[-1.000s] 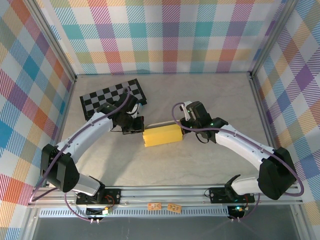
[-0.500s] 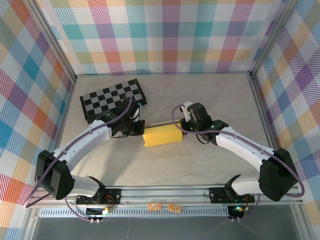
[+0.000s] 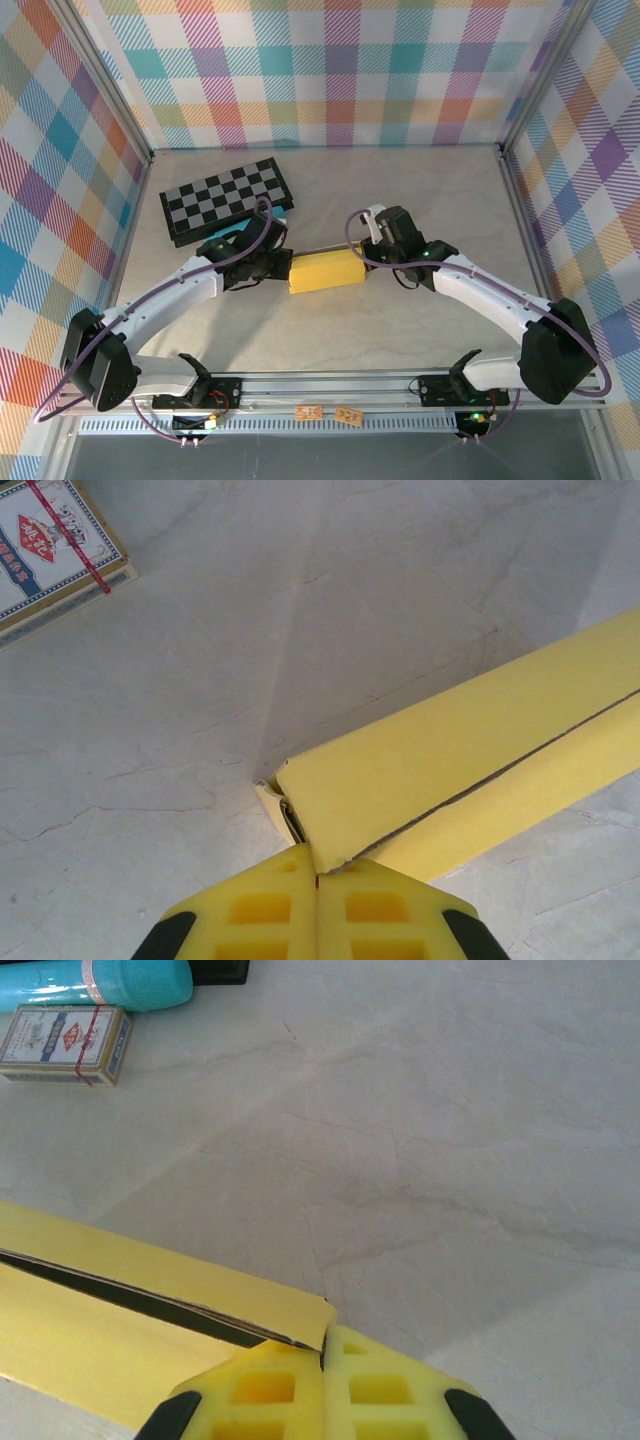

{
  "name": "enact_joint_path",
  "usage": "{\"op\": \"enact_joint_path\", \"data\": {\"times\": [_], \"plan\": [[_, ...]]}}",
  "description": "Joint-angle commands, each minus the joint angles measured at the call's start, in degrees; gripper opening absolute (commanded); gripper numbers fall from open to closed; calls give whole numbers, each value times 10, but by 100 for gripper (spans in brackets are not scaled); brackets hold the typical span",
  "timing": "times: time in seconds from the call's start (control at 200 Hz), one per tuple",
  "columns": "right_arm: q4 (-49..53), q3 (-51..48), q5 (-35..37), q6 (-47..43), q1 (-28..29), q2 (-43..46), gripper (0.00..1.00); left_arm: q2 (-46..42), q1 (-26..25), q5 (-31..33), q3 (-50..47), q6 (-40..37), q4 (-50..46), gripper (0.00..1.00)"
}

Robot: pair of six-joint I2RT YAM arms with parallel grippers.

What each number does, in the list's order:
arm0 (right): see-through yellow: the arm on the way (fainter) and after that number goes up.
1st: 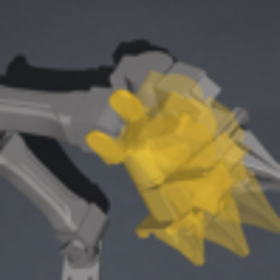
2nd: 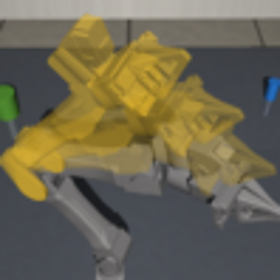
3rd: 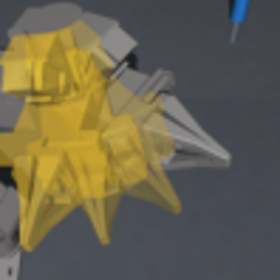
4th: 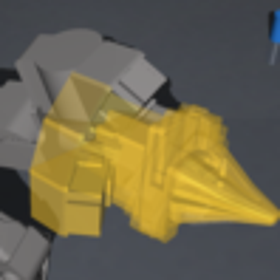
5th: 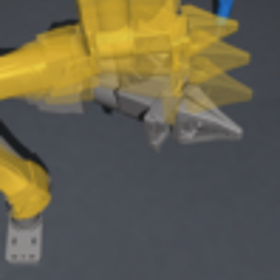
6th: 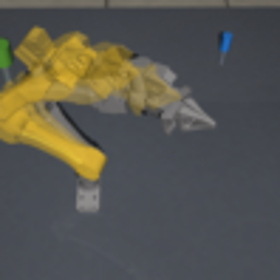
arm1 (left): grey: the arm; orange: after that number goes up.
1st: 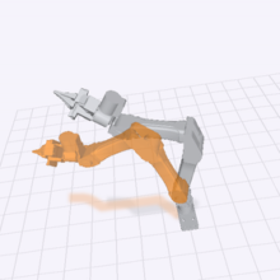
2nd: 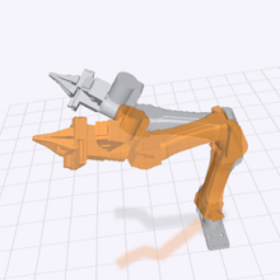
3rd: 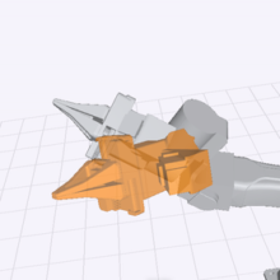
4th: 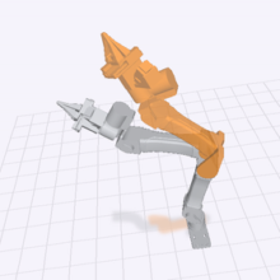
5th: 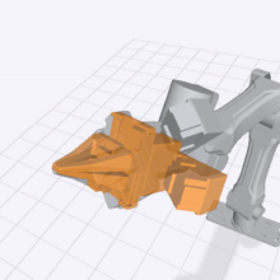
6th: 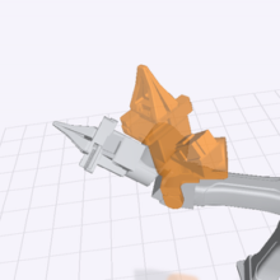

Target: Fold the paper box

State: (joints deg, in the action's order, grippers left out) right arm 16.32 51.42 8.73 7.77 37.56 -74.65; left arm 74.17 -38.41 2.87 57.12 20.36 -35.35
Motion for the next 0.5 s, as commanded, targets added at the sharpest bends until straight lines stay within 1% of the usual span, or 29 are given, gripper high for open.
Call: {"op": "enact_joint_path", "data": {"times": [0.0, 0.095, 0.17, 0.22, 0.29, 0.34, 0.495], "plan": [[86, 0, -28, 38, 5, 16, 12, 36, -11, -15, -36, 10, -94, 0], [104, 7, -48, 68, 5, 32, 23, 40, -12, -15, -33, 11, -94, 0], [113, 7, -55, 96, 5, 51, 31, 41, -13, -15, -32, 12, -93, 0], [118, 6, -56, 114, 4, 64, 39, 43, -14, -14, -29, 11, -94, 0], [122, 4, -58, 135, 5, 77, 46, 46, -14, -14, -27, 11, -95, 0], [123, 5, -62, 146, 5, 83, 48, 45, -14, -15, -26, 12, -95, 0], [130, 20, -72, 182, 5, 98, 50, 47, -17, -15, -23, 12, -95, 0]]}}
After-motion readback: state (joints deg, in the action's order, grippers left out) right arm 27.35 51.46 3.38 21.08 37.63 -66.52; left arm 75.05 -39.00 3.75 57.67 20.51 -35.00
